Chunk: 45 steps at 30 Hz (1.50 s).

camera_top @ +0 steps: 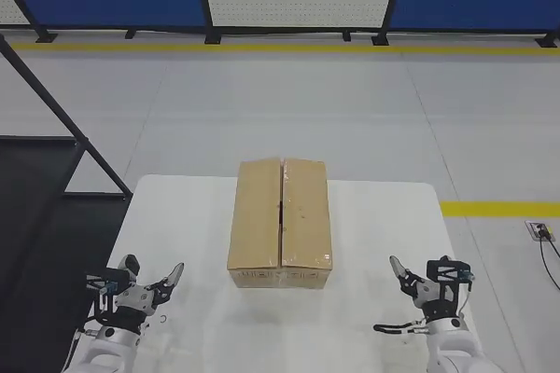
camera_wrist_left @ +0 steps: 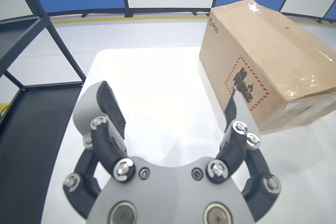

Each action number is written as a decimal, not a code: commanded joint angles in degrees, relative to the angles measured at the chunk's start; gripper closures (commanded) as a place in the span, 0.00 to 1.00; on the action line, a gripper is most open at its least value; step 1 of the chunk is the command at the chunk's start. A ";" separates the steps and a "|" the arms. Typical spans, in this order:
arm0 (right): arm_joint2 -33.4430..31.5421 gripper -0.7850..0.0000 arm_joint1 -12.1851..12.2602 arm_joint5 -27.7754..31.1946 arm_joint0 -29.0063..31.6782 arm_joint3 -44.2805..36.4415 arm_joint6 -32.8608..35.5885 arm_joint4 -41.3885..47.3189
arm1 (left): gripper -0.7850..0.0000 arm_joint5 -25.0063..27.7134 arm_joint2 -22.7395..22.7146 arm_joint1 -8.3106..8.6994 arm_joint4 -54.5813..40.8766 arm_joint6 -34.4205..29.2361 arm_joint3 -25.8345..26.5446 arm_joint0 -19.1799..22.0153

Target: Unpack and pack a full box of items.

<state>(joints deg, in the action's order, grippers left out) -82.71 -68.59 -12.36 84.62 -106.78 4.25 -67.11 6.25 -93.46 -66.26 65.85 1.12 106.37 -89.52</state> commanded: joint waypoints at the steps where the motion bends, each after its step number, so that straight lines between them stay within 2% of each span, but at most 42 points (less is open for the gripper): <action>1: 0.00 0.00 0.00 0.00 0.00 0.00 0.00 0.00 | 0.00 0.00 0.00 0.00 0.00 0.00 0.00 0.01; 5: 0.01 0.00 -0.03 0.06 -0.01 -0.06 -0.08 0.43 | 0.00 0.05 0.08 -0.01 -0.04 -0.19 -0.04 0.04; 7: 0.19 0.00 -0.22 1.12 -0.67 0.41 0.52 3.35 | 0.00 -0.09 1.09 -0.08 0.46 -1.44 -0.16 1.00; 13: 3.38 0.00 -1.32 -3.16 -5.44 3.44 0.48 5.96 | 0.00 -6.73 8.36 -1.01 5.44 -4.14 -3.72 8.46; 17: 4.78 0.00 -1.75 -3.41 -6.64 5.04 -0.05 6.05 | 0.00 -6.72 12.04 -1.55 6.19 -4.84 -6.85 11.91; 24: 4.50 0.00 -2.14 -3.17 -6.11 5.05 -1.98 6.46 | 0.00 -7.76 17.13 -2.38 9.82 -4.87 -10.59 15.56; 31: 3.15 0.00 -2.16 -2.07 -4.04 3.15 -2.57 5.11 | 0.00 -5.66 19.35 -2.63 12.62 -3.74 -10.00 14.98; 38: 1.78 0.00 -1.83 2.88 -1.96 1.37 -3.19 1.58 | 0.00 -3.04 21.90 -2.82 15.19 -3.54 -7.27 13.34; 45: -0.47 0.00 -1.61 5.12 0.76 -1.11 -5.50 -0.91 | 0.00 -1.25 25.61 -3.28 18.17 -3.98 -6.74 13.72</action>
<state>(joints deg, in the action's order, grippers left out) -82.78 -70.21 -7.34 85.01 -107.51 -0.88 -67.85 4.77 -68.43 -69.48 83.51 -2.85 99.62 -75.86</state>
